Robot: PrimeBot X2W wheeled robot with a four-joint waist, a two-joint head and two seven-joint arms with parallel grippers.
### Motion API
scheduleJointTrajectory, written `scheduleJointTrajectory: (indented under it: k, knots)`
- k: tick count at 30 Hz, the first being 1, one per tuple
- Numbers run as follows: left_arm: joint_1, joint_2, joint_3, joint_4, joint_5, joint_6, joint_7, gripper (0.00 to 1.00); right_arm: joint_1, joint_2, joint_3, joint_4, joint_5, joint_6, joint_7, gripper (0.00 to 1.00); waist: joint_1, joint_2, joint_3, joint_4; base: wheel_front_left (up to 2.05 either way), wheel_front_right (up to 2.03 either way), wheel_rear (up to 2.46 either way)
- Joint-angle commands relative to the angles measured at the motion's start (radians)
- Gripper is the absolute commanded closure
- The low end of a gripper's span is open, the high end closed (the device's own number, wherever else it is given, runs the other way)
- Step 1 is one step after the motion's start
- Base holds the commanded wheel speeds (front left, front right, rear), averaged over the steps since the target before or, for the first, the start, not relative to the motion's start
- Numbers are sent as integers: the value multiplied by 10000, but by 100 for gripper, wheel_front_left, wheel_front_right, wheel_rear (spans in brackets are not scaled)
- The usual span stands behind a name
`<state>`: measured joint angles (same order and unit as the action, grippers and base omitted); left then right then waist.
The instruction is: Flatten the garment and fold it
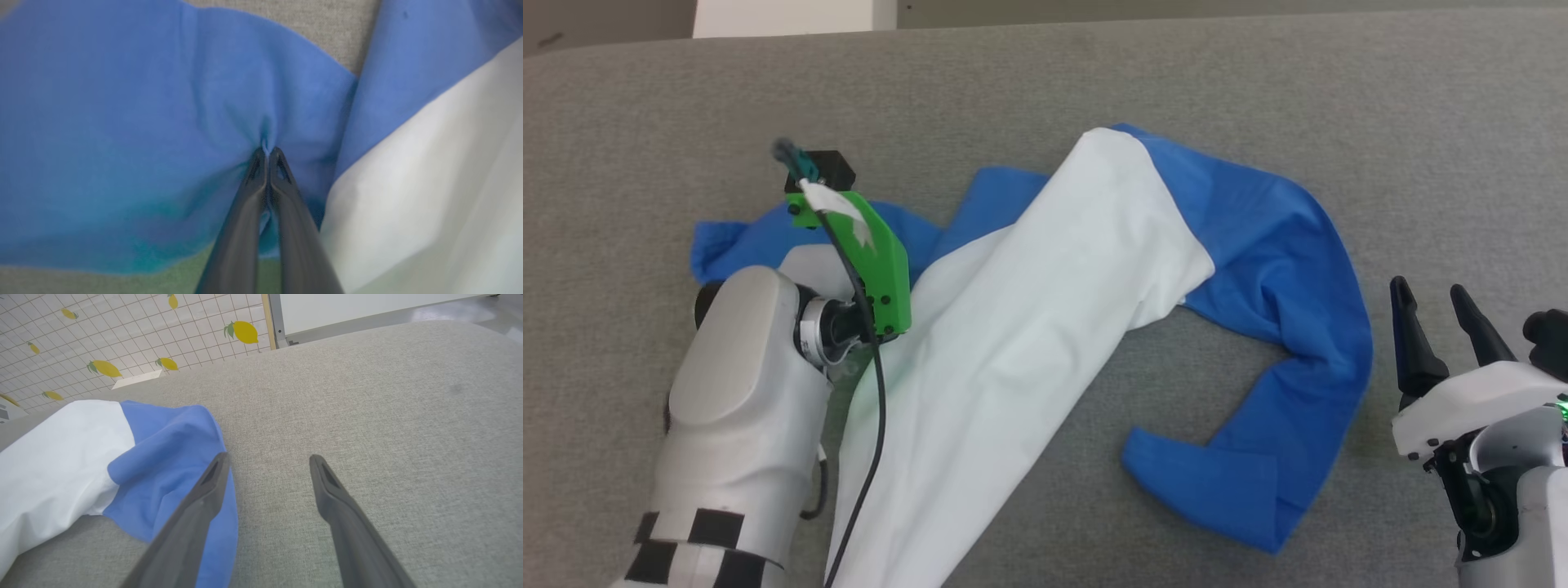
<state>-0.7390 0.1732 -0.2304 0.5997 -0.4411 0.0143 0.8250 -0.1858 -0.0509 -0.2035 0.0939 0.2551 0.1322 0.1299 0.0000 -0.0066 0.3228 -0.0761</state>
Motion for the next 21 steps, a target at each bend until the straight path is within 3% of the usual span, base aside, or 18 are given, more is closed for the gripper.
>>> scheduleJointTrajectory:
  k: [1, 10, 16, 21]
  knots:
    - [402, -226, 252, 72, -354, 120, -444, 100, -106, 6, -54, 47, -67, -15, -86, 0, 0, 66, -168, 265, 0, 0, 0]
    - [662, -307, 2150, -1356, -1641, 401, -2746, 100, 215, 6, -241, 185, -285, -15, 52, 0, 0, 66, -1036, 1380, 0, 0, 0]
    - [1881, 162, 3083, -2504, -1836, 1015, -3153, 100, 433, 7, -260, 148, -327, -15, 233, 0, 0, 66, -1543, 2078, 0, 0, 0]
    - [3560, 372, 4006, -3331, -1958, 1835, -3318, 100, 526, 7, -134, 131, -320, -15, 347, 0, 0, 66, -1764, 2301, 0, 0, 0]
